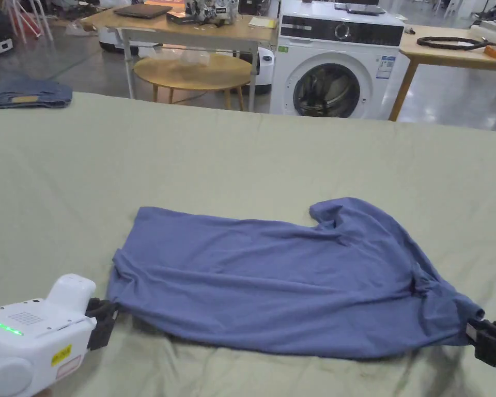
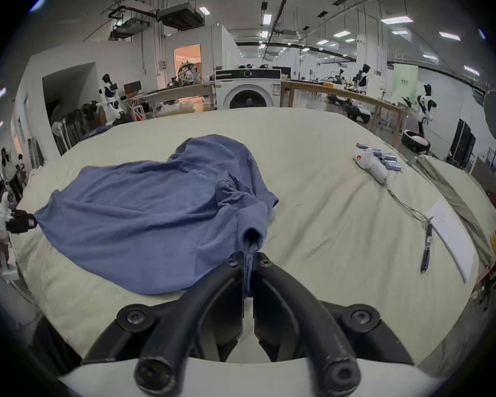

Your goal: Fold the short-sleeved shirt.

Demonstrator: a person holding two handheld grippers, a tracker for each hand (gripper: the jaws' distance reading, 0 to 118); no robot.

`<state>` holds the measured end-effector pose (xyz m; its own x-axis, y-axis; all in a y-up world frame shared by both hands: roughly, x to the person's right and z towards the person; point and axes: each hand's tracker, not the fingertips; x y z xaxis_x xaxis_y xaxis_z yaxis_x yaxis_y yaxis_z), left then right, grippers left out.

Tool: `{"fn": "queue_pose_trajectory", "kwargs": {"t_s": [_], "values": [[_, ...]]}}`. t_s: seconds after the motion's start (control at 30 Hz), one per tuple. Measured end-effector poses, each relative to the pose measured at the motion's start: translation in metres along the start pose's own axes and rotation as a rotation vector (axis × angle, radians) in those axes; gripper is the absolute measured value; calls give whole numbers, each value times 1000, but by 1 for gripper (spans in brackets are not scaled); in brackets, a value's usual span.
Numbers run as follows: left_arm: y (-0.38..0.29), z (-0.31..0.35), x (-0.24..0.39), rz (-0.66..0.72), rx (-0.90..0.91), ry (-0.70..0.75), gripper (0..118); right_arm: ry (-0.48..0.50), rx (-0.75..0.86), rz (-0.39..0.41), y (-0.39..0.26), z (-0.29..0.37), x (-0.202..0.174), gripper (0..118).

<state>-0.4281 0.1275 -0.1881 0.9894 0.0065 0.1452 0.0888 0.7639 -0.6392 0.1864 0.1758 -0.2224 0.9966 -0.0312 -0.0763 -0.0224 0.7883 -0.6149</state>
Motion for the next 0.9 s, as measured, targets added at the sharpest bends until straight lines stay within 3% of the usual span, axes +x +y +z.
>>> {"fn": "queue_pose_trajectory", "kwargs": {"t_s": [0.1, 0.3, 0.9], "values": [[3, 8, 2, -17, 6, 20, 4, 35, -2, -58, 2, 7, 5, 2], [6, 39, 11, 4, 31, 19, 4, 61, 4, -69, -3, 19, 13, 2], [-43, 100, 13, 30, -25, 28, 4, 117, -56, -19, -39, 92, 7, 2]]}}
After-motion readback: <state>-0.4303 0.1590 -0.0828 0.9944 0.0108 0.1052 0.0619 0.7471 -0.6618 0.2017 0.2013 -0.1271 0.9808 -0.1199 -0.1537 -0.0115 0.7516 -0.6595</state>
